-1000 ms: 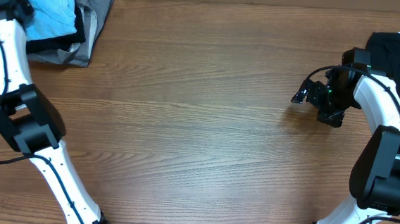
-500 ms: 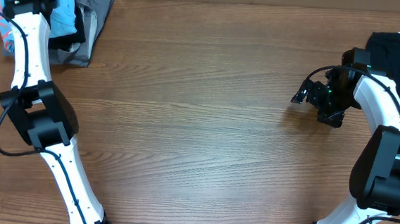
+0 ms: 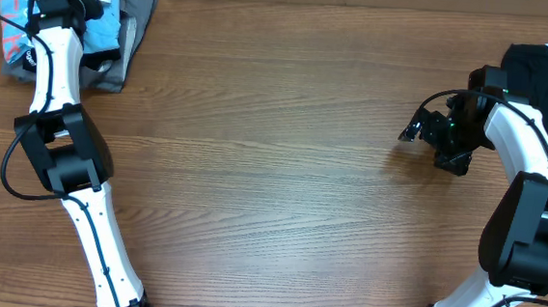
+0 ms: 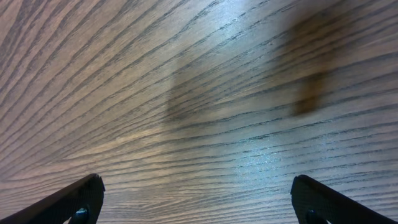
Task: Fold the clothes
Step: 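Lower the blue shirt onto the top-left stack and adjust it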
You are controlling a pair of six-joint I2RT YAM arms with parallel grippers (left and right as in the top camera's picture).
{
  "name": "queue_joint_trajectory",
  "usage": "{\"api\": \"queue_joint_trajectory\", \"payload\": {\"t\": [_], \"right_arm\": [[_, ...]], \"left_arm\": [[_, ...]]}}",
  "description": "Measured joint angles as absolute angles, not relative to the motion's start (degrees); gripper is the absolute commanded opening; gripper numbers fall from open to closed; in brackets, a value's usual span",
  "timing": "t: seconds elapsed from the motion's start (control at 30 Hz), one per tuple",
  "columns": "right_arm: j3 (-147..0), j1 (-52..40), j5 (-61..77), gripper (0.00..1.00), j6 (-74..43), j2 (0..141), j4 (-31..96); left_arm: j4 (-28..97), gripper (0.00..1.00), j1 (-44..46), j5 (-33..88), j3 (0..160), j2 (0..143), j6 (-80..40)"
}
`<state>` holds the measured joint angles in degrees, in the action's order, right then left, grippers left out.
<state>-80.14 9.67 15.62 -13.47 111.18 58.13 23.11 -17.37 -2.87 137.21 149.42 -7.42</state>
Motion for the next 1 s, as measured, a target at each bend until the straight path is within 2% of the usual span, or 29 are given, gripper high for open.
{"api": "queue_joint_trajectory", "payload": {"t": [0.33, 0.73, 1.0], "right_arm": [[-80.1, 9.6, 15.6, 1.0, -13.5, 111.2, 58.1], [-80.1, 9.7, 15.7, 1.0, -13.5, 111.2, 57.0], [-80.1, 9.7, 15.6, 1.0, -13.5, 111.2, 57.1]], "left_arm": [[25.8, 0.68, -15.5, -2.7, 137.3, 146.3, -7.6], [37.5, 0.72, -14.2, -2.1, 137.4, 144.4, -7.6], [38.1, 0.74, -14.2, -2.2, 137.8, 145.1, -7.1]]}}
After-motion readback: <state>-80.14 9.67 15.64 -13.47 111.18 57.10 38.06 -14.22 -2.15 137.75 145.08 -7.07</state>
